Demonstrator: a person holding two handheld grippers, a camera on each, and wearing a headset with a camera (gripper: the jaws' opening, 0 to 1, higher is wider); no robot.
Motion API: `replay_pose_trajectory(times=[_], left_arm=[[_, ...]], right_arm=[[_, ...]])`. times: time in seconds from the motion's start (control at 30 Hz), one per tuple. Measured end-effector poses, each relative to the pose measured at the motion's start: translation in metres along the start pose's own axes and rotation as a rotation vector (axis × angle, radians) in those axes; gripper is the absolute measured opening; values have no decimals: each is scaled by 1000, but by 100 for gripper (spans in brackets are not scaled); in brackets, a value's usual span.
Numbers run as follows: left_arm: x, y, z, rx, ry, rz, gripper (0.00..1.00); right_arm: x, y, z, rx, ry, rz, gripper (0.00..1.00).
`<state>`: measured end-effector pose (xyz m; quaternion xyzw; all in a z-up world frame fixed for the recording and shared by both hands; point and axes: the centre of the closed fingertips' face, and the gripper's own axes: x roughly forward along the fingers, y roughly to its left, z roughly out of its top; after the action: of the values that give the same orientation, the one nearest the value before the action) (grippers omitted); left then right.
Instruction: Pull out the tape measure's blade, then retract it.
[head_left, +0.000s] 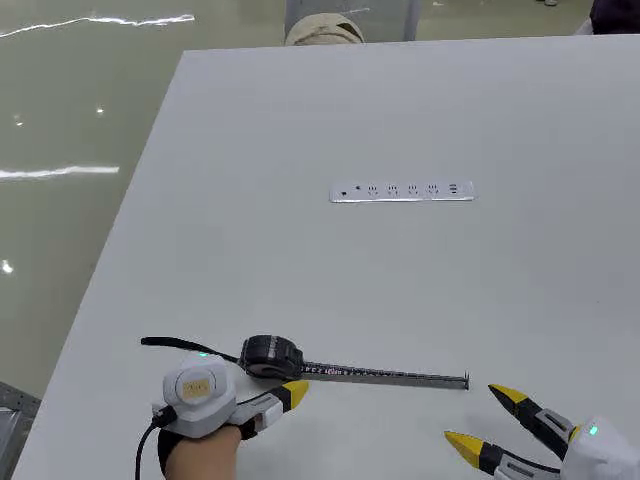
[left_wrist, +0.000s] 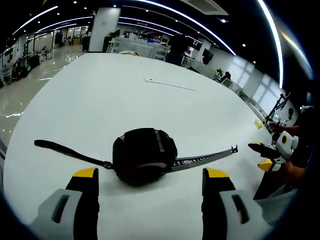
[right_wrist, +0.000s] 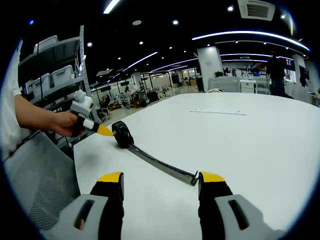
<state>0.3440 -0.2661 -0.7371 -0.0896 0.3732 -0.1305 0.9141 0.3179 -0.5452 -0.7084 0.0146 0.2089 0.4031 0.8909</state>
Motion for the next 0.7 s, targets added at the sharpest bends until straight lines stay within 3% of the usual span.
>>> replay_pose_trajectory(times=[0.7], left_arm=[[15, 0, 3, -55, -13, 11, 84]], right_arm=[[2, -9, 0, 11, -4, 9, 59]])
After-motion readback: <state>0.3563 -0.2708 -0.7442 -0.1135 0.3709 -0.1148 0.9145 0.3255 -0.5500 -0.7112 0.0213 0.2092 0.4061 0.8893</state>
